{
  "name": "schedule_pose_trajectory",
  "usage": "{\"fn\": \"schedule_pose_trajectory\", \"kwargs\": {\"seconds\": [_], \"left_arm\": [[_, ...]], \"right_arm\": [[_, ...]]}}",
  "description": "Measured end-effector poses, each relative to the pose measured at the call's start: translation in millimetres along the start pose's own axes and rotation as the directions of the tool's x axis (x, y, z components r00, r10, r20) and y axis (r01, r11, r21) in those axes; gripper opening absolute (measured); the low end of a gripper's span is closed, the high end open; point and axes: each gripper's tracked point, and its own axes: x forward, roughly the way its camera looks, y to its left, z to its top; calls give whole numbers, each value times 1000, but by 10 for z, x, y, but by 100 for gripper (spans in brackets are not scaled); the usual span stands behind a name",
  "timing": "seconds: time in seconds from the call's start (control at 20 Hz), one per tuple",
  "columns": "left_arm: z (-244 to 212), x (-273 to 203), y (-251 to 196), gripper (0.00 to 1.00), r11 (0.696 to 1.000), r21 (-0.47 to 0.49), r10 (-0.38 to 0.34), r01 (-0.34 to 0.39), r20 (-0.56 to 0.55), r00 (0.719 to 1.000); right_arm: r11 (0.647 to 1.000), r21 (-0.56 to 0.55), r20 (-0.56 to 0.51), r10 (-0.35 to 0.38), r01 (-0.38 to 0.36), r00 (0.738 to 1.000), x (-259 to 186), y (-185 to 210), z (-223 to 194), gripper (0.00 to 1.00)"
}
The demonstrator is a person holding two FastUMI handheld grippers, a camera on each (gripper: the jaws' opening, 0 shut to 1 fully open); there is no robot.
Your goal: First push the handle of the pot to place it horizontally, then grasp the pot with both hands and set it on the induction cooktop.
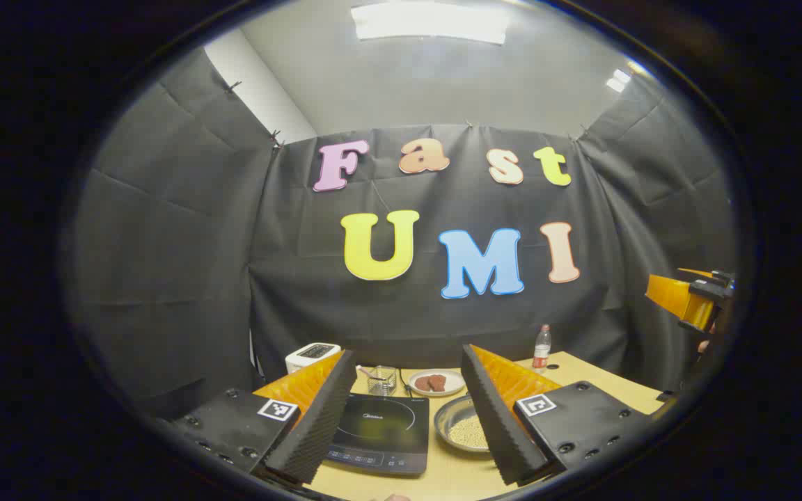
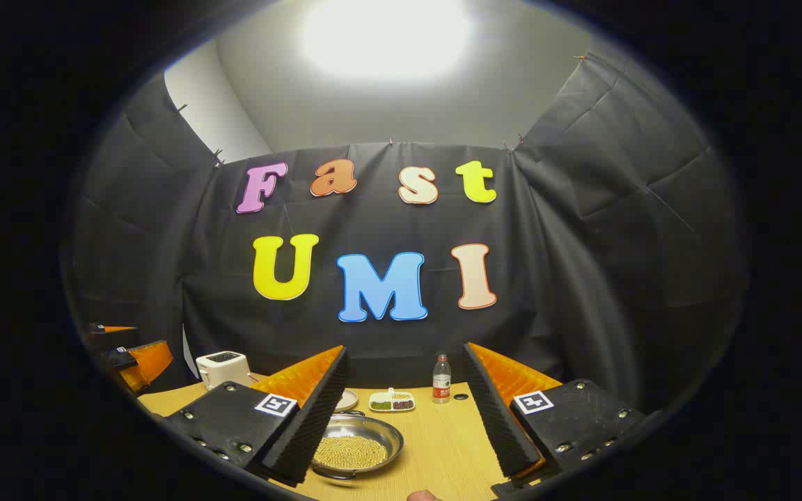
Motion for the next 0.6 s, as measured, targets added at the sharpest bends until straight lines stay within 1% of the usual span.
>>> {"fn": "schedule_pose_trajectory", "kwargs": {"seconds": [0.45, 0.55, 0.6], "left_arm": [[42, -20, -117, 100, 1000, 12, 11, -11, 3, 1000], [43, -32, -144, 92, 1000, 8, 15, -15, 3, 1000], [40, -25, -159, 100, 1000, 6, 16, -16, 2, 1000]], "right_arm": [[1000, 7, -15, 7, -7, 1000, 42, -126, -32, 98], [1000, 7, -26, 14, -14, 1000, 54, -147, -50, 98], [1000, 6, -31, 16, -16, 999, 61, -160, -61, 98]]}}
